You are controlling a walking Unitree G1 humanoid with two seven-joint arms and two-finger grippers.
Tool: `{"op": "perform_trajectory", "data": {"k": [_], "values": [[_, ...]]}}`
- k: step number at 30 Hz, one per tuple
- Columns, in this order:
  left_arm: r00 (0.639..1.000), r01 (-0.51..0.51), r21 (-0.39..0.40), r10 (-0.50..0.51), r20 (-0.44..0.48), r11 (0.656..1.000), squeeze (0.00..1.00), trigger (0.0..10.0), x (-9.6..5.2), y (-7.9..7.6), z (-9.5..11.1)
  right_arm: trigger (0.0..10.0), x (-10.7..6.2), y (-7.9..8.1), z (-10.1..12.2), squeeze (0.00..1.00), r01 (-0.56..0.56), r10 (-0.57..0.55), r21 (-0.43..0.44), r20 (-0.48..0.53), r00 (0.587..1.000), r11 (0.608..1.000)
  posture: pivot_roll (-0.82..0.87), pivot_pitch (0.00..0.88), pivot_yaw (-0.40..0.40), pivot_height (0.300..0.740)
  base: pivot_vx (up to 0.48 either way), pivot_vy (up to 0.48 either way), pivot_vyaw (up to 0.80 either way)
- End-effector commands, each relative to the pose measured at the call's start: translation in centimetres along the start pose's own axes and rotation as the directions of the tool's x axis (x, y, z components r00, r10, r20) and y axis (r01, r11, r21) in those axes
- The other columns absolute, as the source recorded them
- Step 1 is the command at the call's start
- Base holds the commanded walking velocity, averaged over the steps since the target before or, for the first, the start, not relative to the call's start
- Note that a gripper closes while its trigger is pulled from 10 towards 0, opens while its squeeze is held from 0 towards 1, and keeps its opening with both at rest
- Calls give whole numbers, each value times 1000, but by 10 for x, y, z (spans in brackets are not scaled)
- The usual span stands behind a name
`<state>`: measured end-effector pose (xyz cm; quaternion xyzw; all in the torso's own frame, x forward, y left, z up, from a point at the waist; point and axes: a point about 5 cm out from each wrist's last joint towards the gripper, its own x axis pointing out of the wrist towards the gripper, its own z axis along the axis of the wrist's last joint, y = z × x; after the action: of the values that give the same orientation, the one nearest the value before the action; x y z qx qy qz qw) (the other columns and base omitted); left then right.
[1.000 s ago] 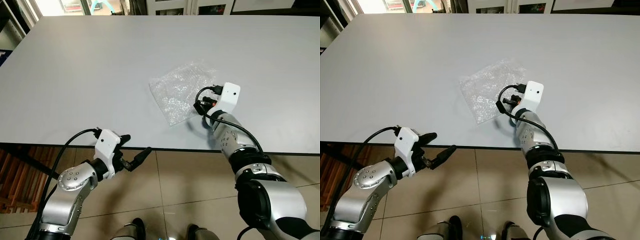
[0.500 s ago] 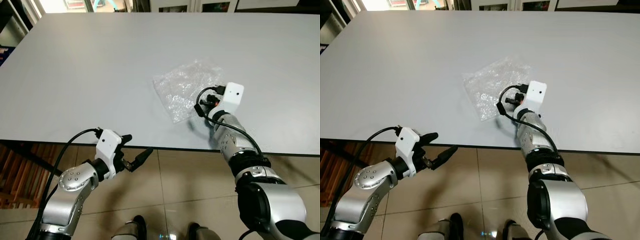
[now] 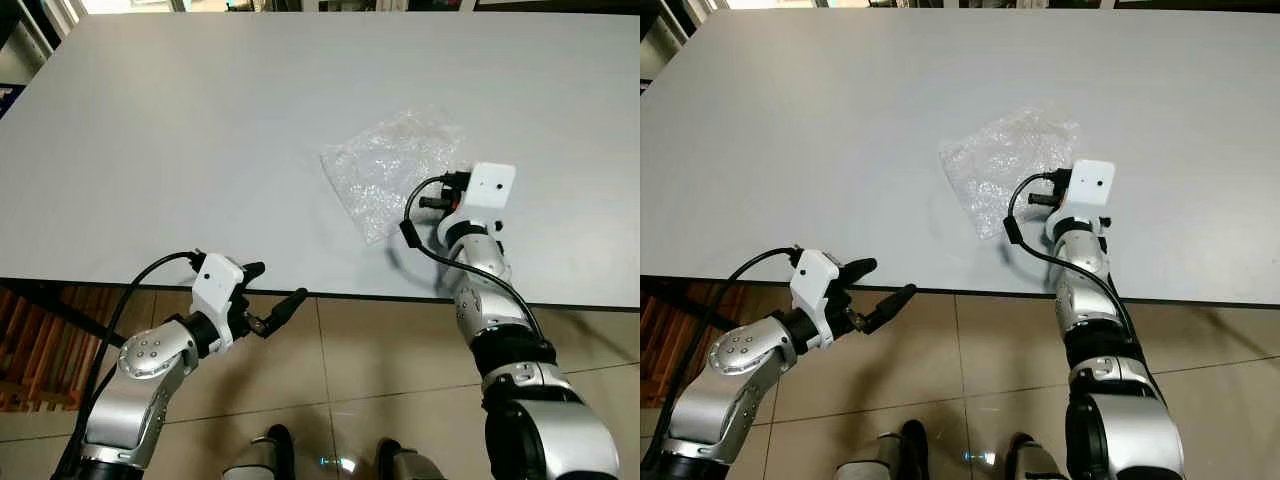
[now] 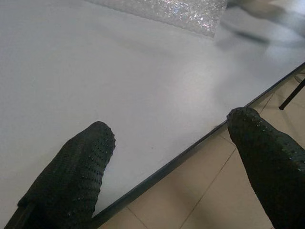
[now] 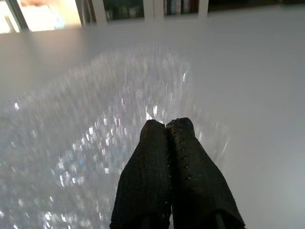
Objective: Picking trash to rubbish bin
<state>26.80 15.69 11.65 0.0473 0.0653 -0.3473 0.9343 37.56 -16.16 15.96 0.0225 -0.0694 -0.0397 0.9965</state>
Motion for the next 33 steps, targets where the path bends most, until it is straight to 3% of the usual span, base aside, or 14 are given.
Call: {"op": "perform_trajectory", "data": {"k": [1,7,13,14,15,16,26,33], "values": [[999,4,-17,-5,-32,1000,0,10000,-1,-1,-7,0,-3,-1,10,0,4,-2,-38,69,998,999,4,206,74,740,0,0,0],[999,7,-15,-7,-32,1000,0,10000,1,0,-7,0,-8,-2,22,0,6,1,-49,131,991,999,0,199,76,740,0,0,0],[999,8,-13,-8,-31,1000,0,10000,2,0,-8,0,-9,-3,17,0,6,-2,-36,91,996,999,-1,196,76,740,0,0,0],[999,9,-13,-9,-30,1000,0,10000,2,-1,-8,1373,-9,-2,16,973,5,-3,-25,79,997,1000,-1,196,76,740,0,0,0],[999,10,-13,-10,-30,1000,0,10000,2,-1,-8,1373,-8,-2,16,973,4,-3,-19,72,997,1000,-1,196,76,740,0,0,0],[999,10,-13,-10,-30,1000,0,10000,2,-1,-8,10000,-7,1,16,1000,-5,6,-12,68,998,1000,5,196,78,740,0,0,0],[999,1,-13,-2,-36,1000,0,10000,-3,-1,-9,10000,7,24,23,1000,-138,137,66,13,990,988,28,206,72,740,0,0,0],[999,-7,-15,6,-46,1000,0,10000,-10,-2,-10,10000,18,30,24,1000,-124,131,101,-68,989,987,44,226,69,740,0,0,0]]}}
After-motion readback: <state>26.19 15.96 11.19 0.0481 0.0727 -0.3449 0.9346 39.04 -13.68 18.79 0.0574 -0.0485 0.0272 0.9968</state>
